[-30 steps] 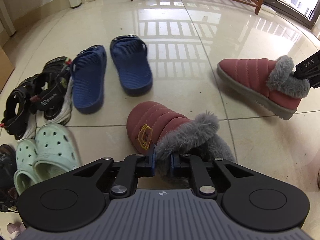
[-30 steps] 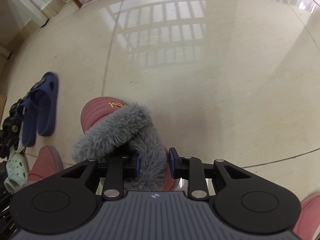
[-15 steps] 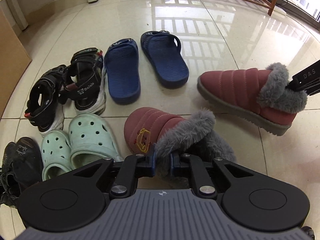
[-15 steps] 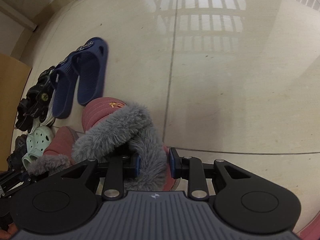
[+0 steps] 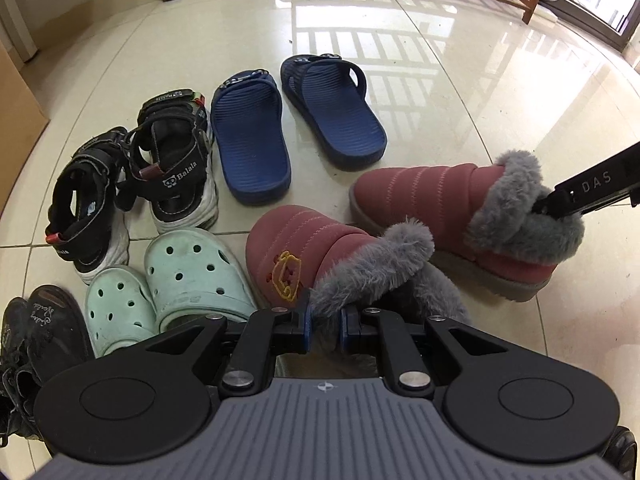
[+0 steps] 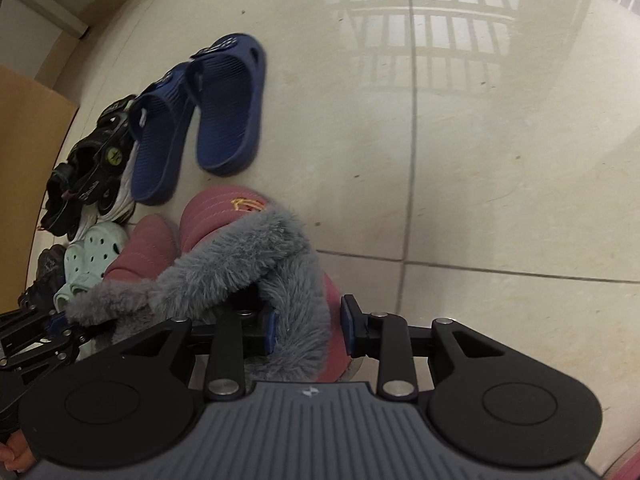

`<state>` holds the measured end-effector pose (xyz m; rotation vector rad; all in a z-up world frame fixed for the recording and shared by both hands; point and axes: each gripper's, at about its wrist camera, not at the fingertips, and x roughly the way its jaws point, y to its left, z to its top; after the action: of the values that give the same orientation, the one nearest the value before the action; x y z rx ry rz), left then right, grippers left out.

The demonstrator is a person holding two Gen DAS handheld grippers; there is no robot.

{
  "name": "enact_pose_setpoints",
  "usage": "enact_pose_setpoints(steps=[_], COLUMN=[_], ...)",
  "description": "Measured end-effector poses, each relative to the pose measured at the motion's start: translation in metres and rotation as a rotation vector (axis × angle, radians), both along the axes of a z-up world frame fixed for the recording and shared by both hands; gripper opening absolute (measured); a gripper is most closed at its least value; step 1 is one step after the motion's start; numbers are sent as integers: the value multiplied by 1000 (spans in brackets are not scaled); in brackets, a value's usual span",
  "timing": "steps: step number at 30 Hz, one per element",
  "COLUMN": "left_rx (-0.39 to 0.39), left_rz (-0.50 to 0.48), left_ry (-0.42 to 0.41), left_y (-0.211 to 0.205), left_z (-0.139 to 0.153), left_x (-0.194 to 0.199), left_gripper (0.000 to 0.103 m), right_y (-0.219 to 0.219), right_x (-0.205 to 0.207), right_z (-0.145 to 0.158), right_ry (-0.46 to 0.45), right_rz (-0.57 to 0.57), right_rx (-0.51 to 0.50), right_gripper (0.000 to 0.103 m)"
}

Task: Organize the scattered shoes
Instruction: 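Carry both pink fur slippers toward the mint clogs with both tools, then lower the pink slippers side by side beside the clogs and open both tools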

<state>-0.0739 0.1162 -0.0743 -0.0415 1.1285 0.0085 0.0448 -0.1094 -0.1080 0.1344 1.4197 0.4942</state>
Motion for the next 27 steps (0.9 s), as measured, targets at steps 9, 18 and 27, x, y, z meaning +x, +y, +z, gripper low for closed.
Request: enact_pose_setpoints(steps=[9, 18, 27], left_rx=[-9, 9, 67], left_rz=[6, -19, -194], left_ry=[30, 33, -9], left_y=[3, -2, -7], left_z=[-6, -13, -14], left_x=[-1, -3, -5], left_gripper=[21, 23, 19], right_y=[30, 38, 43], right_x=[-21, -27, -45], right_z=[-8, -9, -13], right_ry=[38, 45, 102], right_rz=[88, 151, 151], right_rx=[10, 24, 48], right_gripper=[40, 43, 44])
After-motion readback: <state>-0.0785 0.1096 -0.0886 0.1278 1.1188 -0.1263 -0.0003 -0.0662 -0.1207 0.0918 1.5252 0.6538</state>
